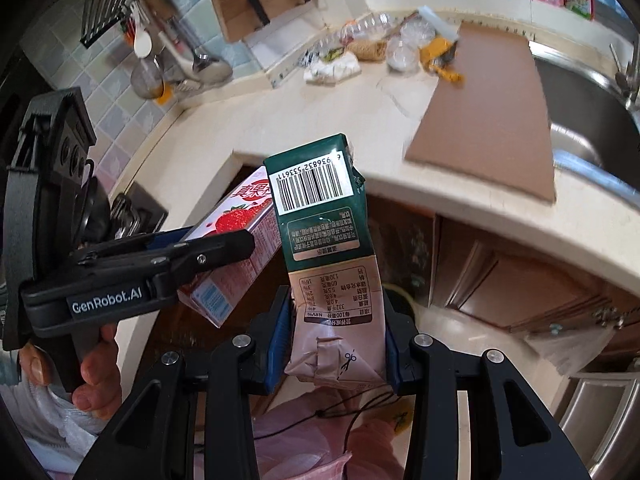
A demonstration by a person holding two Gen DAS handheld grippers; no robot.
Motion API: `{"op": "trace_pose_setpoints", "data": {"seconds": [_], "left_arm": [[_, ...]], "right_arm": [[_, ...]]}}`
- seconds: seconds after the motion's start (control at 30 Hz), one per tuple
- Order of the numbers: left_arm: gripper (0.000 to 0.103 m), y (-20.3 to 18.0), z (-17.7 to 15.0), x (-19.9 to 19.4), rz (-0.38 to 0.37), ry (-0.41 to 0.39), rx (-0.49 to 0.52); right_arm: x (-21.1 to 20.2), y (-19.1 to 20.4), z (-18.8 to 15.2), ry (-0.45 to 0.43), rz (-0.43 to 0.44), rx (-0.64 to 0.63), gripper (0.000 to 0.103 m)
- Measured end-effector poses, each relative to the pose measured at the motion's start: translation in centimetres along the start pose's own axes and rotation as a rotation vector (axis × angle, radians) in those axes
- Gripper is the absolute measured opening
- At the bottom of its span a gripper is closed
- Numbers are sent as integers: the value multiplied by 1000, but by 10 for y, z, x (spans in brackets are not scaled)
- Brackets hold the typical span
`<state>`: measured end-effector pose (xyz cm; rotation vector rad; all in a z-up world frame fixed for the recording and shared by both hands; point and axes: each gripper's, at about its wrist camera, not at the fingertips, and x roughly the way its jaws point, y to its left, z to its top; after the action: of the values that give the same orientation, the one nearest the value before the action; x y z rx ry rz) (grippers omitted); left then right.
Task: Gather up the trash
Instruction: 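Lift both cartons off the counter and carry them down toward the trash bin, then open the right tool over the bin while the left tool releases the pink carton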
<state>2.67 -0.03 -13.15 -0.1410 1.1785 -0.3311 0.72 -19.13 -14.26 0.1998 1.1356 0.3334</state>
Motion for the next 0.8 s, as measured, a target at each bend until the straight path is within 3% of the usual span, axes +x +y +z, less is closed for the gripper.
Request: {"op": "trace_pose_setpoints", "data": {"seconds": [0.17, 0.4, 0.57, 0.8], "left_arm": [[54, 17, -28, 31, 20, 80, -28], [55, 51, -67, 96, 78, 185, -46], [55, 73, -95, 163, 108, 223, -32], [55, 112, -129, 281, 94, 317, -56]], "right_arm": [[33, -16, -23, 87, 11, 45, 39], [112, -40, -64, 227, 19, 122, 39], [181, -63, -97, 319, 6, 192, 39], [297, -88, -129, 388, -32, 251, 39]]}}
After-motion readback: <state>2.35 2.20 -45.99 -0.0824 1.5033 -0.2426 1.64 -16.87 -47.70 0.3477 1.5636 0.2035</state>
